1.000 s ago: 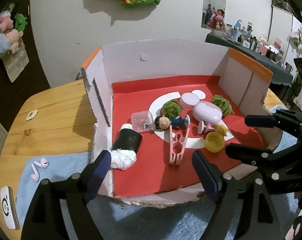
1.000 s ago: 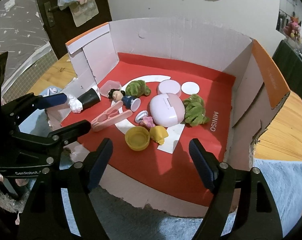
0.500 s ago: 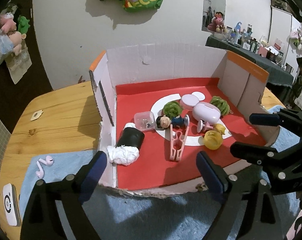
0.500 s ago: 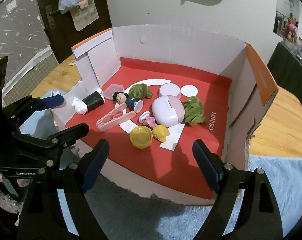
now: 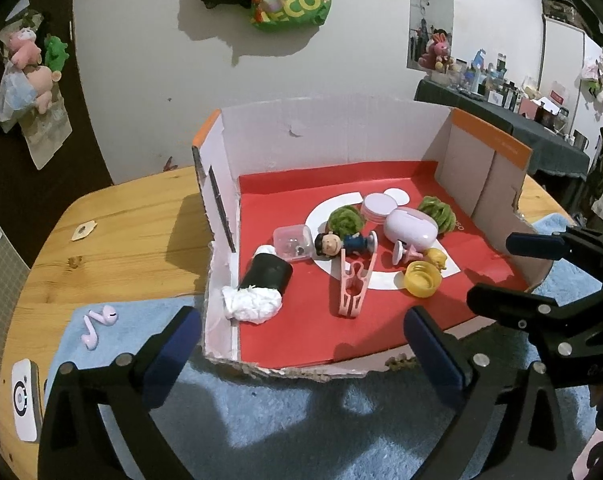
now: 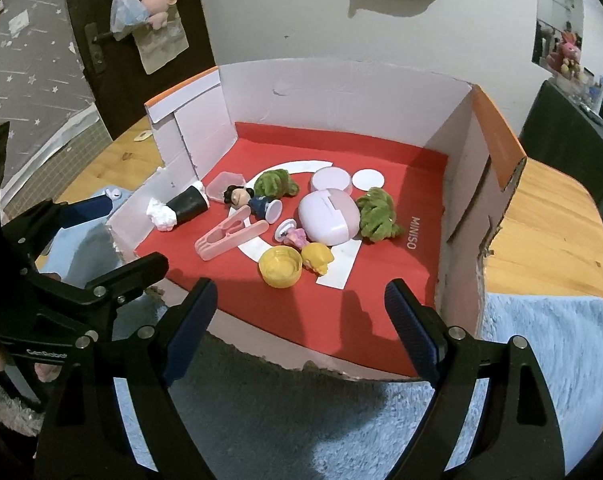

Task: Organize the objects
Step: 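Withdraw both open tools up and back from the tray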

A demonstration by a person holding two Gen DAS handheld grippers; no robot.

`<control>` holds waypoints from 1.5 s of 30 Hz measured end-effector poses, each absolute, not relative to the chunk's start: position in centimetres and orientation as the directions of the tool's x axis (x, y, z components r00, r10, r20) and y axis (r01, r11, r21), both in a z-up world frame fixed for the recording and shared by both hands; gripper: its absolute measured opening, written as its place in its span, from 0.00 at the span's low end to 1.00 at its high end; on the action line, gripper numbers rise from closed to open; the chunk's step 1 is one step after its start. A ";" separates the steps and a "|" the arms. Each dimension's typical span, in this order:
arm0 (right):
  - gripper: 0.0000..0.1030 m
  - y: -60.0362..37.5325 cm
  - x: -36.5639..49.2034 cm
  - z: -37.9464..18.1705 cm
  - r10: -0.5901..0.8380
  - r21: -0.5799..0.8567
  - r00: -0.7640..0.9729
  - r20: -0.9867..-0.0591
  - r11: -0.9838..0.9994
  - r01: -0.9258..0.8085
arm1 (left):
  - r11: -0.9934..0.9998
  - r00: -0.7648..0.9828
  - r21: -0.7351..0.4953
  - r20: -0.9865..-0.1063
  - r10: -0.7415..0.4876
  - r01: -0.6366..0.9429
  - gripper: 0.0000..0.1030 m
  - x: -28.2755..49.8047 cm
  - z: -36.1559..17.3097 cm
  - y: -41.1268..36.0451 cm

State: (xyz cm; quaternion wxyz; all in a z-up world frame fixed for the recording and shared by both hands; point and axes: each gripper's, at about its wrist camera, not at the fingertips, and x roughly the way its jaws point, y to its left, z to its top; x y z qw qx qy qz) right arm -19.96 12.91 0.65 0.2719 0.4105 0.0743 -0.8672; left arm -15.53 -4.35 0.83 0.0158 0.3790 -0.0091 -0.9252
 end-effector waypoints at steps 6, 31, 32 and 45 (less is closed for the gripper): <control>0.83 13.0 -19.8 0.8 -0.411 0.095 -0.516 -0.751 -0.841 0.532 | -0.999 -0.713 0.029 -0.701 -0.036 0.022 1.00 -15.5 0.9 -4.3; 0.97 13.6 -19.1 0.8 -0.422 0.122 -0.526 -0.738 -0.851 0.510 | -0.999 -0.723 0.013 -0.689 -0.043 0.048 1.00 -14.4 1.2 -4.9; 0.97 13.6 -19.1 0.8 -0.422 0.124 -0.527 -0.737 -0.852 0.509 | -0.999 -0.722 0.012 -0.690 -0.044 0.050 1.00 -14.4 1.2 -4.9; 1.00 14.4 -18.9 0.9 -0.431 0.151 -0.540 -0.723 -0.862 0.485 | -0.998 -0.735 0.024 -0.676 -0.054 0.051 1.00 -13.8 1.3 -4.5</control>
